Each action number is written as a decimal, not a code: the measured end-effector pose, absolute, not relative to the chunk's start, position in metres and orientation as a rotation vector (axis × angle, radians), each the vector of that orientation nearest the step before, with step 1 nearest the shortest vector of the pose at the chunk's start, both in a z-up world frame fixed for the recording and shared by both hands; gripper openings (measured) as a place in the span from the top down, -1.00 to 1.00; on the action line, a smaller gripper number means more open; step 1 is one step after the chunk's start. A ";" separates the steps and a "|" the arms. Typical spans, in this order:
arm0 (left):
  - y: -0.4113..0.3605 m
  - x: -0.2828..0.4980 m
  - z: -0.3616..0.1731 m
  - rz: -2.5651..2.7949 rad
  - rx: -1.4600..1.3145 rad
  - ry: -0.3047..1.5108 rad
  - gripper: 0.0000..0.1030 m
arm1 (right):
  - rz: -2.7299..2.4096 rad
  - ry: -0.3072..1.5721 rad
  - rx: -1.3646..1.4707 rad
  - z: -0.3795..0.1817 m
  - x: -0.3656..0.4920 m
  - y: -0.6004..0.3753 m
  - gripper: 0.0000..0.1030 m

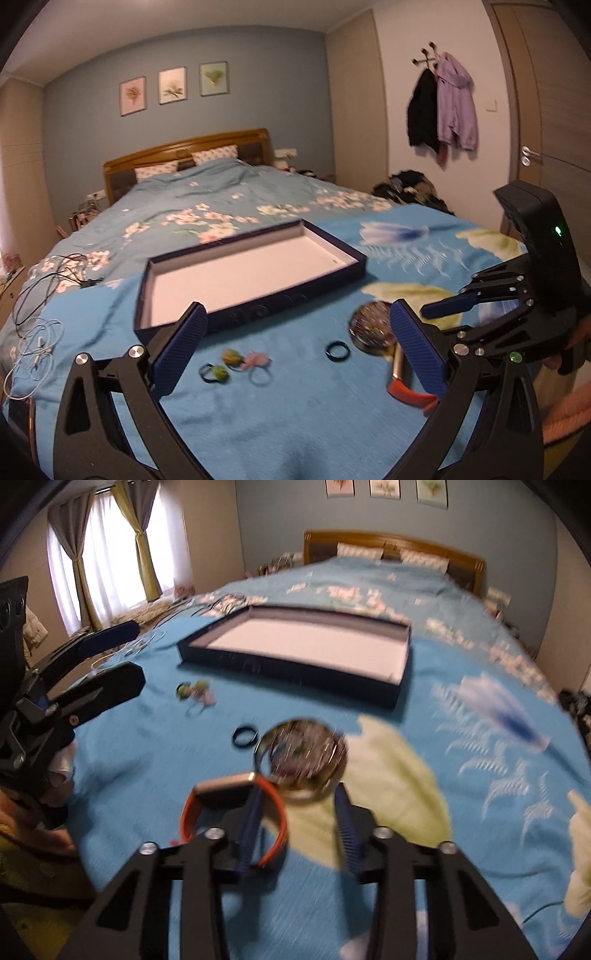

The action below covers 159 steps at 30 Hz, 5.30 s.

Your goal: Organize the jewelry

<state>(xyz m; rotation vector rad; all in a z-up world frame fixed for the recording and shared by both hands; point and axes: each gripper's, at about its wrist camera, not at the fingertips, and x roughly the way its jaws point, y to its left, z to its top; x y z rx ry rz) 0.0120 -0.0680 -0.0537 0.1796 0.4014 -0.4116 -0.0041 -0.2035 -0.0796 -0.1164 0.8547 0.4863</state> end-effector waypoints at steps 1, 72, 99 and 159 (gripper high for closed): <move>-0.070 0.012 -0.056 -0.415 0.182 0.407 -0.89 | 0.502 0.881 -0.097 -0.082 -0.005 -0.204 0.55; -0.021 0.068 -0.085 -0.472 0.075 0.787 0.73 | 0.421 0.828 0.140 -0.050 0.054 -0.220 0.86; -0.019 0.046 -0.095 -0.539 0.094 0.830 0.34 | 0.430 0.967 -0.074 -0.067 0.053 -0.205 0.78; -0.027 0.306 -0.074 -0.462 0.355 0.822 0.74 | 0.313 0.923 0.106 -0.068 0.270 -0.175 0.88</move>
